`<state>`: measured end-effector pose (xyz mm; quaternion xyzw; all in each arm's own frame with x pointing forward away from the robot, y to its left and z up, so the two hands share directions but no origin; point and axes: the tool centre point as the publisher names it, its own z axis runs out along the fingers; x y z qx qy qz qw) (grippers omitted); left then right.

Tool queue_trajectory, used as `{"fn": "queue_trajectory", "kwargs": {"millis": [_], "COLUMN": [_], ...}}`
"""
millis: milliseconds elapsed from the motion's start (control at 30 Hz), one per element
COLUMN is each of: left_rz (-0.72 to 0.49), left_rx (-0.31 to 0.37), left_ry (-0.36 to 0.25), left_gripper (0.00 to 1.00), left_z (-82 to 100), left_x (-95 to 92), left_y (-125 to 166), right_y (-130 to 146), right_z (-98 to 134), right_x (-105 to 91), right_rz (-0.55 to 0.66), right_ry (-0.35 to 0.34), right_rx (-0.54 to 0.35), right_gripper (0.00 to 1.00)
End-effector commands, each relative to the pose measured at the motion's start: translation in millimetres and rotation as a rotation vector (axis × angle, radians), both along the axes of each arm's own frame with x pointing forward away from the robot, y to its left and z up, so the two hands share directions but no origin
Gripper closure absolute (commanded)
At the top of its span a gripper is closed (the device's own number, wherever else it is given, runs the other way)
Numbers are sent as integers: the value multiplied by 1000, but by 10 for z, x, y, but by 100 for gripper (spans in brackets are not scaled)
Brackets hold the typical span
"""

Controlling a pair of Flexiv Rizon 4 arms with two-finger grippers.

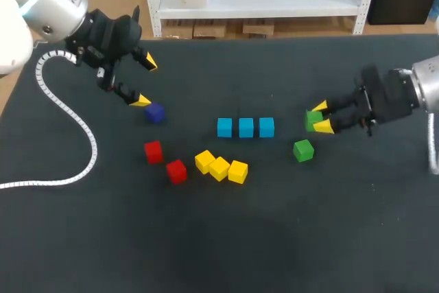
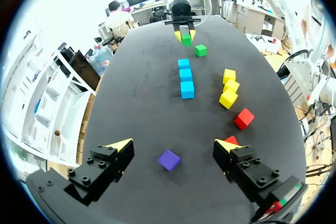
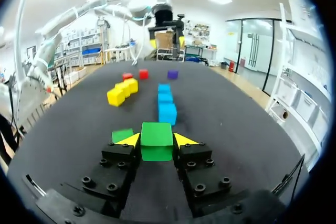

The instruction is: Place the blue cubes, place green cubes on the blue cubes, place the yellow cubes on the green cubes, then place the red cubes on the yellow cubes, and place purple cube on the red cubes.

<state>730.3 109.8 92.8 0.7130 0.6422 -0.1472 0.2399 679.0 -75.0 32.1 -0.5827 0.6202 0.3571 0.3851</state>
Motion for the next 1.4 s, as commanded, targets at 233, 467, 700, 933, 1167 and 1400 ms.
{"fn": "queue_trajectory", "kwargs": {"millis": [233, 467, 700, 933, 1167, 1400], "left_rz": [-3, -3, -3, -3, -3, -3], "left_rx": [-3, -3, -3, -3, -3, -3], "left_ry": [-2, -2, -2, -2, -2, -2], "left_gripper": [0, 0, 0, 0, 0, 0], "left_z": [-6, -6, -6, -6, -6, -6], "left_x": [3, 3, 3, 3, 3, 3], "left_y": [10, 10, 10, 10, 10, 10], "right_y": [433, 776, 997, 1088, 1086, 1108], "right_z": [210, 221, 124, 68, -4, -44], "right_x": [103, 60, 40, 97, 152, 211], "right_rz": [-1, 52, 85, 100, 93, 95], "right_ry": [15, 2, -7, -10, -1, -4], "right_rx": [25, 9, 2, 7, 8, 2], "right_gripper": [100, 100, 100, 100, 100, 100]}}
